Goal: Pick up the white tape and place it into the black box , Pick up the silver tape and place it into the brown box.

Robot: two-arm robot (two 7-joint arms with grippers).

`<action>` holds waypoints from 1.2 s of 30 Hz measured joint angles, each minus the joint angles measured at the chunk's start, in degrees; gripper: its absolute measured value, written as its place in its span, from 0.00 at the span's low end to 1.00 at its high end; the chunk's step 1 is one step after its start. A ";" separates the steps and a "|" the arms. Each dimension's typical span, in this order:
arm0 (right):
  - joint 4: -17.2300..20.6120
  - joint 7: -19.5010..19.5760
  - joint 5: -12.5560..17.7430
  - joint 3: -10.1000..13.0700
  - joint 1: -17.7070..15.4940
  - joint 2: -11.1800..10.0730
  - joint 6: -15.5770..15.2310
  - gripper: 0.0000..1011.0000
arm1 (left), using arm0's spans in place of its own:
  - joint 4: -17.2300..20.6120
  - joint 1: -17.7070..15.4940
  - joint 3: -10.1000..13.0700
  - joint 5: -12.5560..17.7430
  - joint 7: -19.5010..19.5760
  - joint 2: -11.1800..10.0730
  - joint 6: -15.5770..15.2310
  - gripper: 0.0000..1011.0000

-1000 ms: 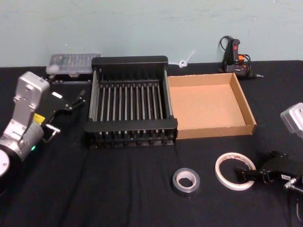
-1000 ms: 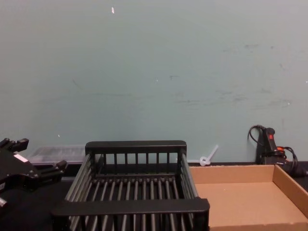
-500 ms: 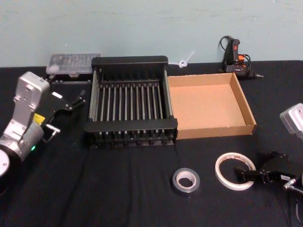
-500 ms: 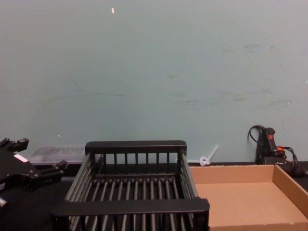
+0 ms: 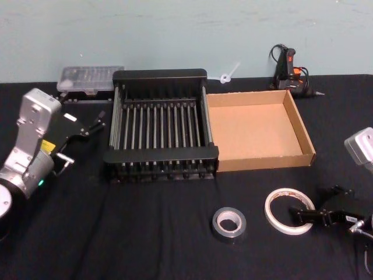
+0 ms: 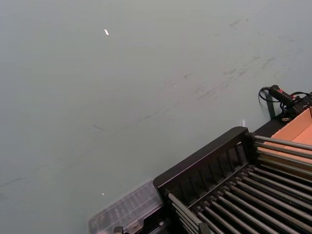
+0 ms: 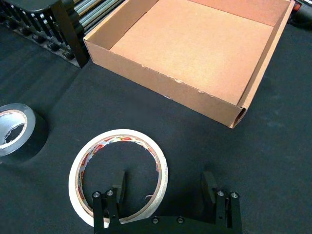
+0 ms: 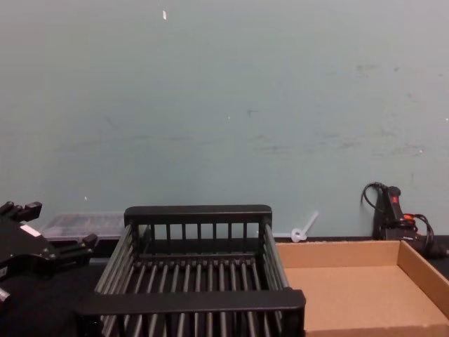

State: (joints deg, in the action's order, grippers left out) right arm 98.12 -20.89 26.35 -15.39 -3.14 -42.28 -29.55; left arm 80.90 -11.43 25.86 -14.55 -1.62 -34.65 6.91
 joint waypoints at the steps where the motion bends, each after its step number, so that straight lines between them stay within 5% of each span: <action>1: 0.01 -0.01 -0.01 0.00 -0.01 0.00 0.00 0.99 | 0.00 0.00 0.00 0.00 0.00 0.00 0.00 0.99; 9: 0.02 -0.04 -0.05 0.04 -0.04 0.00 0.03 0.99 | 0.00 0.00 0.00 0.00 0.00 0.00 0.00 0.99; 14: 0.02 -0.07 -0.04 0.05 -0.05 0.00 0.05 0.90 | 0.00 0.00 0.00 0.00 0.00 0.00 0.00 0.99; 36: 0.01 -0.09 -0.04 0.06 -0.05 0.00 0.05 0.24 | 0.00 0.00 0.00 0.00 0.00 0.00 0.00 0.99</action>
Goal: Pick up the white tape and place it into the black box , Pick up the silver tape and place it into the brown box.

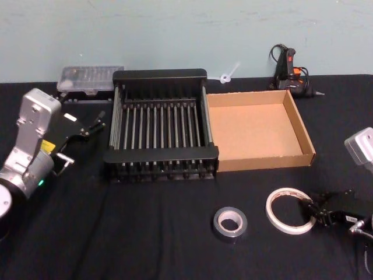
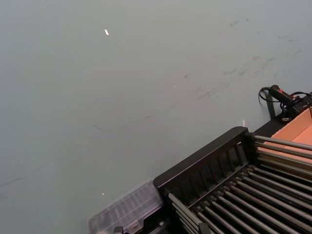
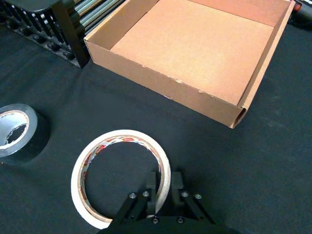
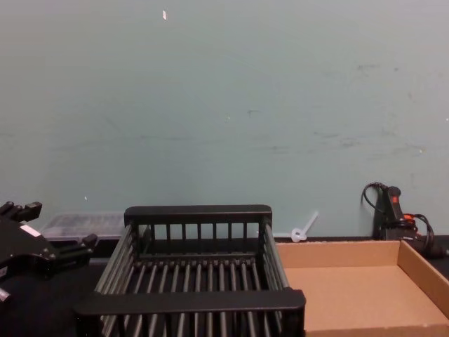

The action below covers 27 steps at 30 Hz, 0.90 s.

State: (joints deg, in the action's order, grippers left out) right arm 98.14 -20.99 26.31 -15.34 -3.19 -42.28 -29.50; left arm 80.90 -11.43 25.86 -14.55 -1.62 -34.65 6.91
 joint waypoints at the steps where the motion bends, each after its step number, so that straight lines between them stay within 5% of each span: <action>1: 0.00 0.00 0.00 0.00 0.00 0.00 0.00 0.19 | 0.00 0.00 0.00 0.00 0.00 0.00 0.00 0.99; 9: 0.00 0.01 0.00 0.00 0.00 0.00 0.00 0.09 | 0.00 0.00 0.00 0.00 0.00 0.00 0.00 0.99; 27: 0.00 0.00 0.00 0.00 0.00 0.00 0.00 0.09 | 0.00 0.00 0.00 0.00 0.00 0.00 0.00 0.99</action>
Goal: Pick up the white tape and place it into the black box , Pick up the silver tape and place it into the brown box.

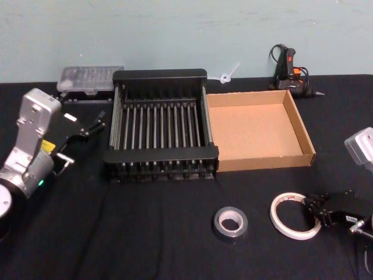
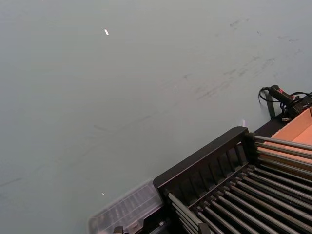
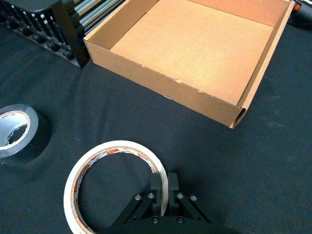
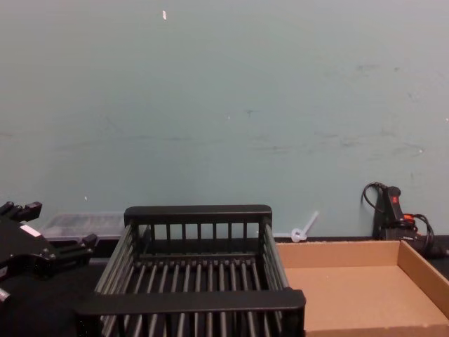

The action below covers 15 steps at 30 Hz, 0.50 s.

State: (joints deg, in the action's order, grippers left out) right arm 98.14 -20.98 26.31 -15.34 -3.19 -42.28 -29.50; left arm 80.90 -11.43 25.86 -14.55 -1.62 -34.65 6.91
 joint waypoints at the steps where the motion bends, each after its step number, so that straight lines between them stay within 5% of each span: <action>1: 0.00 0.00 0.00 0.00 0.00 0.00 0.00 0.09 | 0.00 0.00 0.00 0.00 0.00 0.00 0.00 0.99; 15: 1.00 -0.80 1.24 0.97 -0.43 -0.28 1.66 0.09 | 0.00 0.00 0.00 0.00 0.00 0.00 0.00 0.99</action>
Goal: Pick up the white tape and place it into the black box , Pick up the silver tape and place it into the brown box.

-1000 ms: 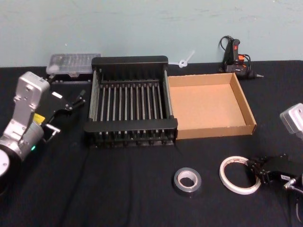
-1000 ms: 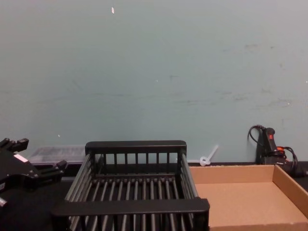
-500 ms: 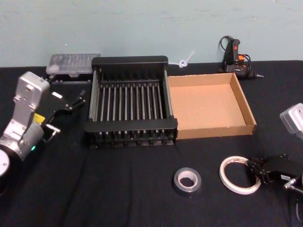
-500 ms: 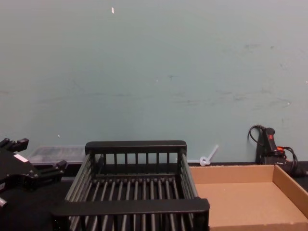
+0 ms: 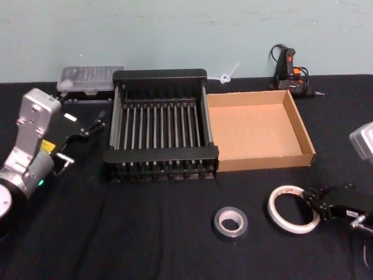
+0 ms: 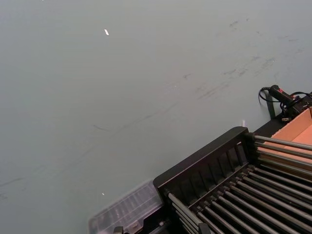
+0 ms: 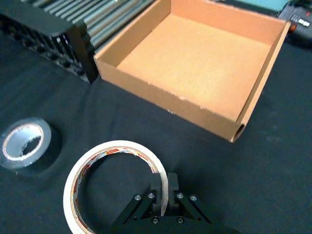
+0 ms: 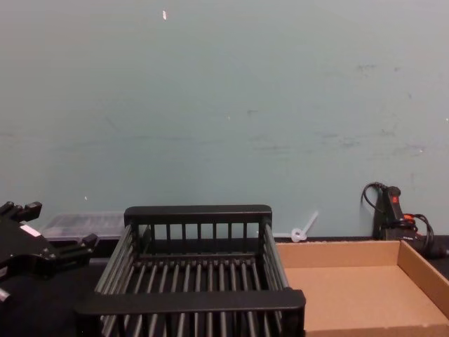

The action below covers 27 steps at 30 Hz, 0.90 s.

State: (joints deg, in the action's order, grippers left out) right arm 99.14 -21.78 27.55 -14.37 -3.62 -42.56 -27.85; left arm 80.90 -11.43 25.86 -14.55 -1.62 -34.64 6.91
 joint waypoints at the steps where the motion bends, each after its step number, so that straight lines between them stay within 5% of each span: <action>1: 0.11 0.02 0.17 0.13 0.02 0.03 0.11 0.09 | 0.00 0.00 0.00 0.00 0.00 0.00 0.00 0.99; 15: -0.41 1.16 1.51 0.44 3.87 2.03 1.96 0.09 | 0.00 0.00 0.00 0.00 0.00 0.00 0.00 0.99; 27: -3.17 2.28 -0.06 -1.58 10.26 4.71 2.86 0.09 | 0.00 0.00 0.00 0.00 0.00 0.00 0.00 0.99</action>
State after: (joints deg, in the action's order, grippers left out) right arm 95.98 -19.50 27.49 -15.95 6.64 -37.85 -24.99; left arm 80.90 -11.43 25.86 -14.55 -1.62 -34.64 6.91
